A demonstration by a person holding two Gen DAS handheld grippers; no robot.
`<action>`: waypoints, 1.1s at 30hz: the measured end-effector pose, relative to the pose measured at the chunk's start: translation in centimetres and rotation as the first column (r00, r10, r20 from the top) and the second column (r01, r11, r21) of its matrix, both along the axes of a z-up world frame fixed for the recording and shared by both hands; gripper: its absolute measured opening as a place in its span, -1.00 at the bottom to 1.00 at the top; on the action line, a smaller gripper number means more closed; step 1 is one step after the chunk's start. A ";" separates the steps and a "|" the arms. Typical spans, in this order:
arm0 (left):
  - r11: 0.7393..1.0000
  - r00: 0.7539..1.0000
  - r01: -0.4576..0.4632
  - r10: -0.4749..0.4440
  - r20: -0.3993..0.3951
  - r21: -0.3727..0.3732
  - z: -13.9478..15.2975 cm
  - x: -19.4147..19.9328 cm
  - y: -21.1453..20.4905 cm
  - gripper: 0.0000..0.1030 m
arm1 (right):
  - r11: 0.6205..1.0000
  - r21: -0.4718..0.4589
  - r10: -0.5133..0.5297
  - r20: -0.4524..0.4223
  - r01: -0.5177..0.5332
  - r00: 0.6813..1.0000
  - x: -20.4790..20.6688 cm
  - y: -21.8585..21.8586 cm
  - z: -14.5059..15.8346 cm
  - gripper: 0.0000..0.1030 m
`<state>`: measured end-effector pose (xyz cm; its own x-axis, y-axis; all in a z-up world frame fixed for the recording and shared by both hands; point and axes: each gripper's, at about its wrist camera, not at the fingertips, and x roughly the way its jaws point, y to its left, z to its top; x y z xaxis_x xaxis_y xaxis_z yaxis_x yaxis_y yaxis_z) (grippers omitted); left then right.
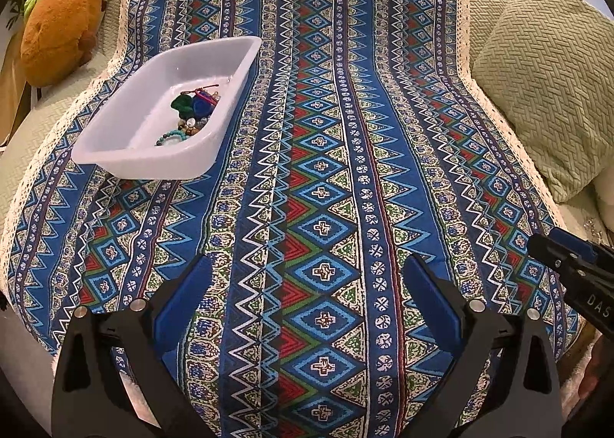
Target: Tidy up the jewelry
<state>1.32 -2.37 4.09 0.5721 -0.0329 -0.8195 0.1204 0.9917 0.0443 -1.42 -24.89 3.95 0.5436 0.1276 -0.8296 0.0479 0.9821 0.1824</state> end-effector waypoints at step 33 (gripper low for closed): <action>0.999 1.000 0.010 -0.010 -0.007 0.048 0.0 0.0 -0.6 0.89 | 1.000 0.005 0.003 -0.010 -0.003 1.000 0.0 0.1 -0.5 -0.08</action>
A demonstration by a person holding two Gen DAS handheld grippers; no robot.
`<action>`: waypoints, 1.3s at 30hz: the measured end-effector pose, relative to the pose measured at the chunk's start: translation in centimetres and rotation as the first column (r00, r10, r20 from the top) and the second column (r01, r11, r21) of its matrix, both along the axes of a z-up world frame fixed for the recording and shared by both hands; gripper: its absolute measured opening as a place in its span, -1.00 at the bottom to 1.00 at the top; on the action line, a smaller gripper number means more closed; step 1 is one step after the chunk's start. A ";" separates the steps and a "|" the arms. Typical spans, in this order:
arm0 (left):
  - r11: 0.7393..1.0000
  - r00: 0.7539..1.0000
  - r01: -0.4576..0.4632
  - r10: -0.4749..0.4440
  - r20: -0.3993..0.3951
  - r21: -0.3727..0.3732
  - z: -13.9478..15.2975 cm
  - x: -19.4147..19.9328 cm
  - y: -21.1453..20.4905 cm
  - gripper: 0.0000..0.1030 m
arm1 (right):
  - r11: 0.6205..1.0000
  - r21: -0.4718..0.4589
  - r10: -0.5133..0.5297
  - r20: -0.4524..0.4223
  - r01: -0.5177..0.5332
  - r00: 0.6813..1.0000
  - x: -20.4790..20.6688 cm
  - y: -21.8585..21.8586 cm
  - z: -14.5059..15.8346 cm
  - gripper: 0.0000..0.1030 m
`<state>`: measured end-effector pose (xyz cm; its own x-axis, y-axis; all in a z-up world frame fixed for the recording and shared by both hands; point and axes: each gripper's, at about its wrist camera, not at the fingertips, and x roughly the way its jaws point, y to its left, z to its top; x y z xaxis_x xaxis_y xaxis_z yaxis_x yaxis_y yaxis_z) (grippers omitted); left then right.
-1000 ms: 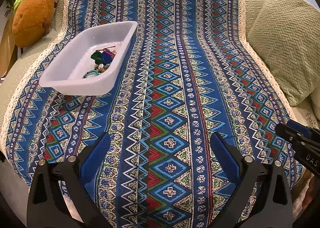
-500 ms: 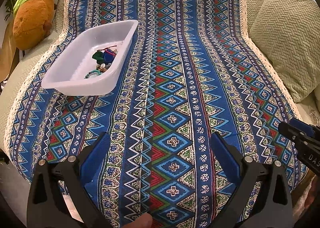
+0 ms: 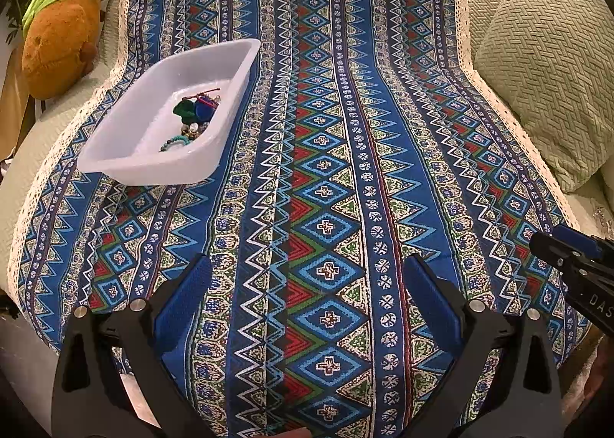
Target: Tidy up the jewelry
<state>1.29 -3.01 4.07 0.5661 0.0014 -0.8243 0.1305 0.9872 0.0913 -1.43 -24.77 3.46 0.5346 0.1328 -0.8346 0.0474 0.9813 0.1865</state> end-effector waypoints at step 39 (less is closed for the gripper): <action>0.999 0.998 -0.052 0.052 -0.042 -0.010 -0.6 0.5 1.5 0.89 | 1.000 0.004 0.000 -0.002 0.000 1.000 -0.2 0.4 -0.2 -0.01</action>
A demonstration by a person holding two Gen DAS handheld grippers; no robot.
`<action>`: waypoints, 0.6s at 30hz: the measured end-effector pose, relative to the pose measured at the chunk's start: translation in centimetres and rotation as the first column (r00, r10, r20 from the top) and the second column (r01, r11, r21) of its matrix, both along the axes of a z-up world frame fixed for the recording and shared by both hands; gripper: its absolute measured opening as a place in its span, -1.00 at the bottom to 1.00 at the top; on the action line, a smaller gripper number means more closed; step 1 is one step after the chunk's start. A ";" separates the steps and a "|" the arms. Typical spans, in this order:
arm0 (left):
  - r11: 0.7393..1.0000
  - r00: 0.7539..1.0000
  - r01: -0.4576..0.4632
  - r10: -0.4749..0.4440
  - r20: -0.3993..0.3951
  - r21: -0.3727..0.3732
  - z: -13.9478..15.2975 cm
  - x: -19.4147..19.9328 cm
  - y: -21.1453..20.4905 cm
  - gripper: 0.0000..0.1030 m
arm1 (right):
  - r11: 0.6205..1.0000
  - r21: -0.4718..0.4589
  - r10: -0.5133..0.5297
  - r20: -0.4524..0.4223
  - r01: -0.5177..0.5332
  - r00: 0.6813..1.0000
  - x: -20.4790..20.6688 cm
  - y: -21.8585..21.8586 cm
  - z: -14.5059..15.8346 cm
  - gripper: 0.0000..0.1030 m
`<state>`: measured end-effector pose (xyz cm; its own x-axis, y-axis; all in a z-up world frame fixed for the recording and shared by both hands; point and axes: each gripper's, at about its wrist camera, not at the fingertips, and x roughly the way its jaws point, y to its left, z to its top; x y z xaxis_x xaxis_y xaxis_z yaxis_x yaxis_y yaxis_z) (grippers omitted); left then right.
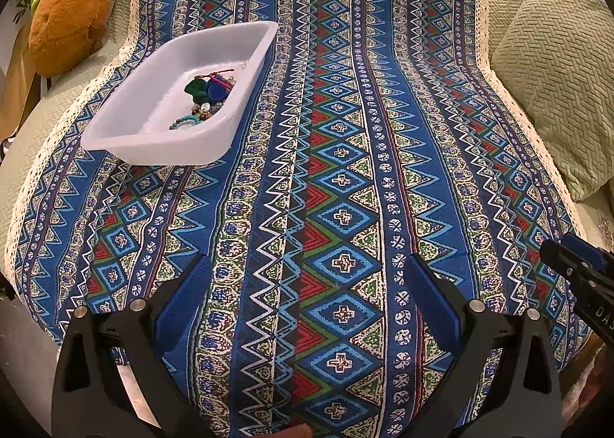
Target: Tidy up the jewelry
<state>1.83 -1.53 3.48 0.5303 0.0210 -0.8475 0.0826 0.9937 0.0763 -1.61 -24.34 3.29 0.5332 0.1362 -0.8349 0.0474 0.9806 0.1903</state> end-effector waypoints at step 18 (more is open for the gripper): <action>1.000 1.000 0.008 -0.008 -0.016 -0.006 -0.4 -0.1 0.0 0.90 | 1.000 0.000 -0.001 0.007 0.001 1.000 -0.1 0.2 0.2 0.25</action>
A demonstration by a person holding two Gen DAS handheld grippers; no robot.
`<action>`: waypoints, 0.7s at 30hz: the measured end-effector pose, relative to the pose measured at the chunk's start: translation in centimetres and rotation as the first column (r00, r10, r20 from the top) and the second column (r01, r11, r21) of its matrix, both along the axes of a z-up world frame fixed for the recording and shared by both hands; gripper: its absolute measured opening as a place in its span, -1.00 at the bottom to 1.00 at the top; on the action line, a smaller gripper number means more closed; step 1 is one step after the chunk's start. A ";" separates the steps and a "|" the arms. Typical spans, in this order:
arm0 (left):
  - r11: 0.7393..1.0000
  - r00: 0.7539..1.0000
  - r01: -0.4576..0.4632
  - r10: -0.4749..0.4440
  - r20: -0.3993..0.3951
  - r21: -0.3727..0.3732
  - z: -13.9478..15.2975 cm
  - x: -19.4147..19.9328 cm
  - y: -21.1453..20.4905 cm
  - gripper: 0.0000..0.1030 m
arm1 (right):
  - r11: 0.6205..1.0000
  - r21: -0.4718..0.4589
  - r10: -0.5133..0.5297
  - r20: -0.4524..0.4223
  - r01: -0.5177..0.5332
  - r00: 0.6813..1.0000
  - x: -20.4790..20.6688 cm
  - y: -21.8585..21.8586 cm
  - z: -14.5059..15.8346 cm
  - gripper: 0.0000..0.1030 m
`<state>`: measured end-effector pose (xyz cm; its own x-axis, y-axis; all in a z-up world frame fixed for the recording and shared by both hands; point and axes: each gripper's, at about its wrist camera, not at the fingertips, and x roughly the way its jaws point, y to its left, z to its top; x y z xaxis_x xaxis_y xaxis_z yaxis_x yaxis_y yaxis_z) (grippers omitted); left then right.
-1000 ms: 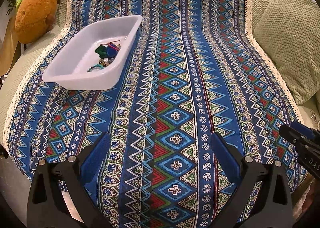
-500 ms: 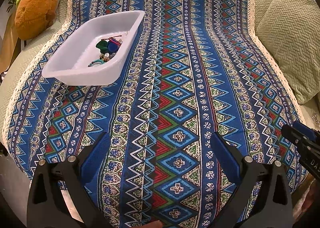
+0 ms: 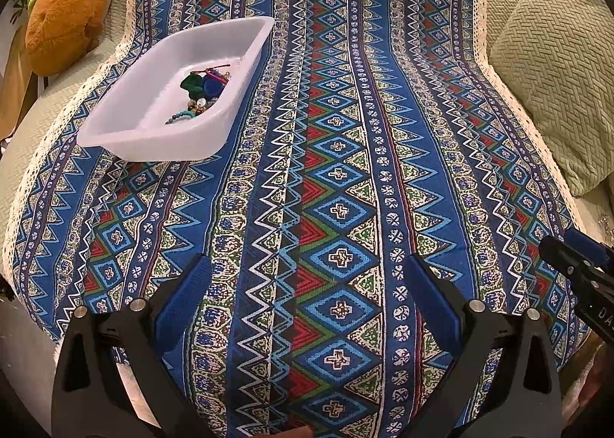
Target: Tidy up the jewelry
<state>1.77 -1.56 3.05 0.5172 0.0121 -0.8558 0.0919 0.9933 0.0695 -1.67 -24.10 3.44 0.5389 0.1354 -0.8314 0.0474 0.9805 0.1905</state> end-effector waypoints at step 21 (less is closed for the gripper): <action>1.000 1.000 0.011 -0.011 -0.013 -0.003 -0.3 -0.1 0.2 0.89 | 1.000 -0.030 -0.007 0.015 0.007 1.000 0.2 -0.4 -0.1 0.87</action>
